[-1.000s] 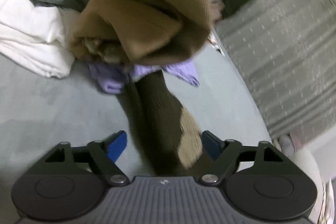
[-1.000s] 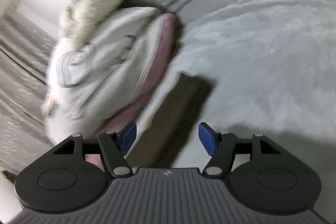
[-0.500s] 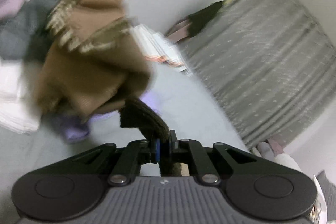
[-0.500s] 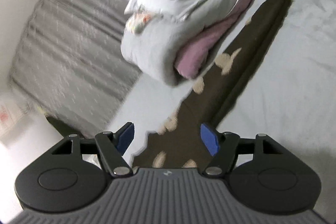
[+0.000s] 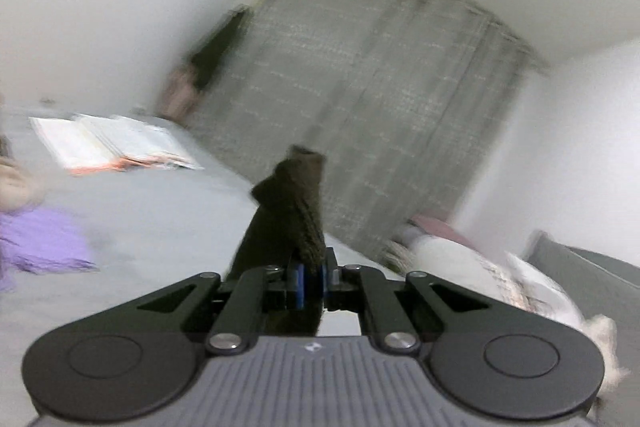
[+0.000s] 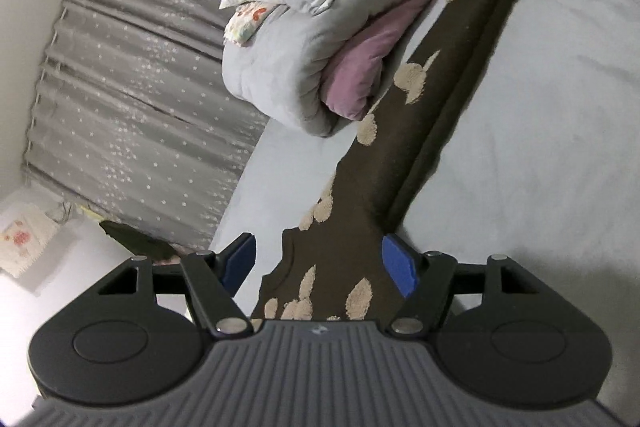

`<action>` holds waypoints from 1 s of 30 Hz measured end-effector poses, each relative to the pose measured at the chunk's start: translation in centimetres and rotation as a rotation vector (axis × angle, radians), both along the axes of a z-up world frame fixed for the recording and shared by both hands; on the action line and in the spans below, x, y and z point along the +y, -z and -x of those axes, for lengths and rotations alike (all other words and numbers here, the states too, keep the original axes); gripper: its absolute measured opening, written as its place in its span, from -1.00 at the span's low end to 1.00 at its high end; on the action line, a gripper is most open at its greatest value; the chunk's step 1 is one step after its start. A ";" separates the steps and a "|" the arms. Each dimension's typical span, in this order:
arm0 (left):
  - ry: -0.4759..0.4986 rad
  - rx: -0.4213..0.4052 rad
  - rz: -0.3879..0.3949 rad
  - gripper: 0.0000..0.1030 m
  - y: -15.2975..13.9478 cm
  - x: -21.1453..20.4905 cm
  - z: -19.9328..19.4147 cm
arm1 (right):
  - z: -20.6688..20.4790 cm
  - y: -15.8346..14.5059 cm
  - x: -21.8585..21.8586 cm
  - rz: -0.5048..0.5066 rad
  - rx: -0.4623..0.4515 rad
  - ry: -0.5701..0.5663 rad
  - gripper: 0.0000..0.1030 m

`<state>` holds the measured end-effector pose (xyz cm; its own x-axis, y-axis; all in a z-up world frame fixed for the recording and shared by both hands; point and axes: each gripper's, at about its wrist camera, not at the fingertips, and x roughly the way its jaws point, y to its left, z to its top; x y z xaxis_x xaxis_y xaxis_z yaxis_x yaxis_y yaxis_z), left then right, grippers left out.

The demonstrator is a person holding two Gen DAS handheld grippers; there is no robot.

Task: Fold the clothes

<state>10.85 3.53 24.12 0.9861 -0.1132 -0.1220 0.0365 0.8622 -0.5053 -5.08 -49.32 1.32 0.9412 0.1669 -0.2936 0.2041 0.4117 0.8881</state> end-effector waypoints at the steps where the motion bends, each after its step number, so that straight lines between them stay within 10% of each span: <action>1: 0.051 -0.004 -0.006 -0.86 -0.5 -2.2 0.2 | 0.1 0.0 -0.2 -0.014 -0.002 0.001 0.39; 8: 0.294 0.061 -0.050 -0.85 0.5 -14.7 -0.5 | 0.0 0.3 -1.1 -0.082 0.001 0.008 0.39; 18: 0.469 0.305 -0.248 -0.81 12.9 -28.1 -0.9 | 0.4 0.6 -1.8 -0.128 -0.003 0.026 0.39; 30: 0.482 0.396 -0.310 -0.34 21.0 -31.7 -0.4 | 0.3 1.1 -2.0 -0.141 0.016 0.033 0.39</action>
<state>11.26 -28.12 3.11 0.7093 -0.4288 -0.5595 0.3148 0.9029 -0.2928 -5.35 -51.35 0.22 0.9422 0.1765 -0.2846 0.2301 0.2763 0.9331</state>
